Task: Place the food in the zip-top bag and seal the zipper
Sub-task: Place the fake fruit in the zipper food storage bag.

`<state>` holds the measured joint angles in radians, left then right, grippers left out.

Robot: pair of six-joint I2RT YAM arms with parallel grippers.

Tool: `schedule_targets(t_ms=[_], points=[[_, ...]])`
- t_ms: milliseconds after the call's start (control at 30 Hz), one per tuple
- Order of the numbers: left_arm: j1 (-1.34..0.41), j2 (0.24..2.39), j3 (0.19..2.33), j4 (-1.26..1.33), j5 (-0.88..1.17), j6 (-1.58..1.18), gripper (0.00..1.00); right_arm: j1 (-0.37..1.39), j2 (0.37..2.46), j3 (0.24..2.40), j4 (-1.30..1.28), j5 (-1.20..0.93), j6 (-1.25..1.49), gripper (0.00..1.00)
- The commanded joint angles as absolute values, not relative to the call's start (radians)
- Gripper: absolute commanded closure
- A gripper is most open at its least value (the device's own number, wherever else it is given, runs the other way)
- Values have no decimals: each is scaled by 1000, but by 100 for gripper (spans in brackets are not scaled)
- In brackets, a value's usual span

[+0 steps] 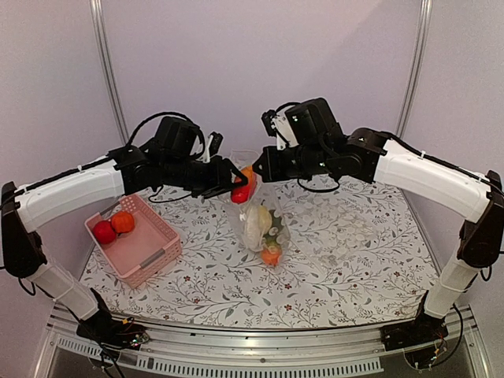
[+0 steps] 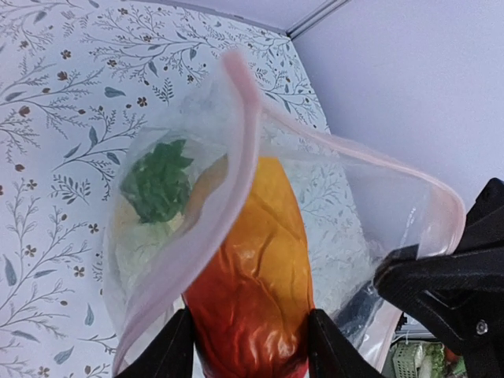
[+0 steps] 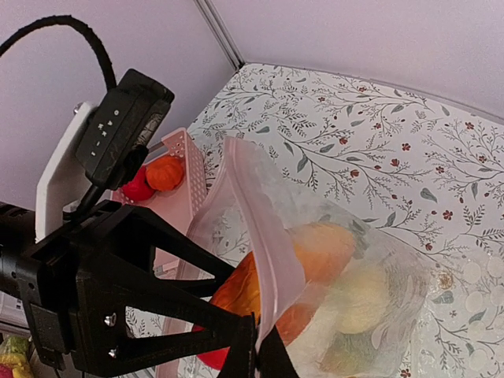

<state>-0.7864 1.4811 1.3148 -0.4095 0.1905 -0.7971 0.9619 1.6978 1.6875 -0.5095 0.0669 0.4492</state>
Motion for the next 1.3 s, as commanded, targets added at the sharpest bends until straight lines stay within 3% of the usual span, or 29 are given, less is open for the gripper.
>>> schedule_targets(t_ms=[0, 367, 567, 867, 1267], points=[[-818, 1539, 1379, -436, 181, -767, 53, 969, 1716, 1701, -486, 55, 454, 100], [-849, 1639, 1434, -468, 175, -755, 47, 969, 1727, 1701, -487, 63, 457, 100], [-851, 1636, 1431, -471, 175, -752, 36, 969, 1727, 1700, -486, 66, 458, 100], [-851, 1610, 1416, -463, 165, -740, 34, 968, 1727, 1698, -488, 69, 460, 100], [-851, 1330, 1301, -344, 112, -559, 25, 968, 1721, 1690, -492, 84, 460, 100]])
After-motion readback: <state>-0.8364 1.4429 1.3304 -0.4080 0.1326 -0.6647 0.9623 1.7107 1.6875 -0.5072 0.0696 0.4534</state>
